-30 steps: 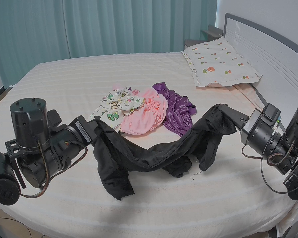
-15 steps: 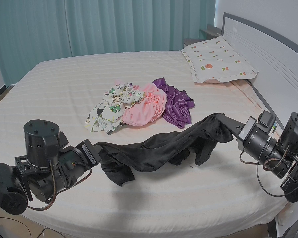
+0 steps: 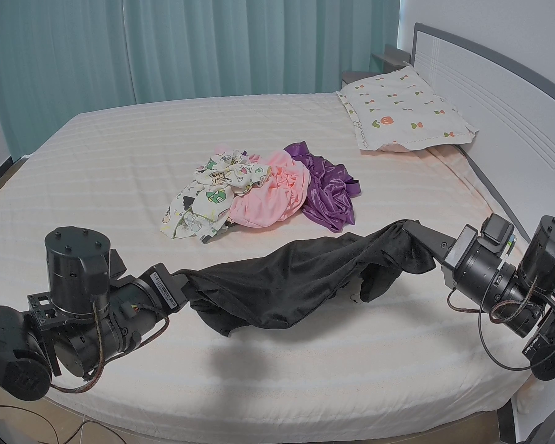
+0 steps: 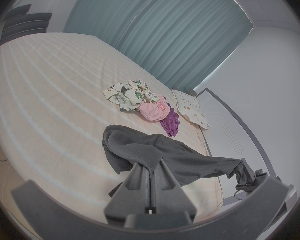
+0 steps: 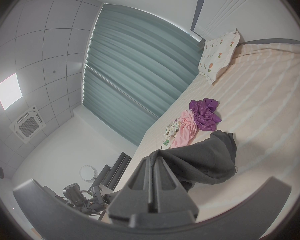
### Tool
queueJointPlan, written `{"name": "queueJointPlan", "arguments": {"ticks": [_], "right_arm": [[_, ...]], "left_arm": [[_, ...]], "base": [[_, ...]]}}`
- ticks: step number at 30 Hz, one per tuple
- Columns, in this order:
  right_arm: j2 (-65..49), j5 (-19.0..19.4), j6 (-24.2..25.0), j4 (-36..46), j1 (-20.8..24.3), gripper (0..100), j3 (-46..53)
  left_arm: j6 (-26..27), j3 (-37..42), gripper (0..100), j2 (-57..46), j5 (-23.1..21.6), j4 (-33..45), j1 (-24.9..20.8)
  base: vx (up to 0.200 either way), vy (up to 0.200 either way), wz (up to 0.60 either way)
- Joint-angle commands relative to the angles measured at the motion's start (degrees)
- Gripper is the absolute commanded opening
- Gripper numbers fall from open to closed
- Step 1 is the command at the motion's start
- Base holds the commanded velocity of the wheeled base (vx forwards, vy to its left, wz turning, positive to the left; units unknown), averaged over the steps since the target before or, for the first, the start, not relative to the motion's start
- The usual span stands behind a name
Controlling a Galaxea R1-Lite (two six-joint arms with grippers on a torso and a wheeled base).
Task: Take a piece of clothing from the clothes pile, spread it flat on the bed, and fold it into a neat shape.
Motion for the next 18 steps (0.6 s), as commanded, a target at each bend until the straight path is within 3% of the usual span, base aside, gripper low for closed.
{"name": "queueJointPlan", "arguments": {"ticks": [1, 18], "right_arm": [[-0.57, -0.05, -0.02, -0.09, 0.15, 0, 0.02], [-0.65, -0.13, -0.28, -2.02, 0.94, 0, 0.02]], "left_arm": [[-0.44, -0.43, 0, -0.20, 0.06, 0.00, 0.96], [-0.61, -1.13, 0, -2.40, -0.21, 0.00, 3.77]], "base": [[0.000, 0.200, 0.00], [0.000, 0.200, 0.00]]}}
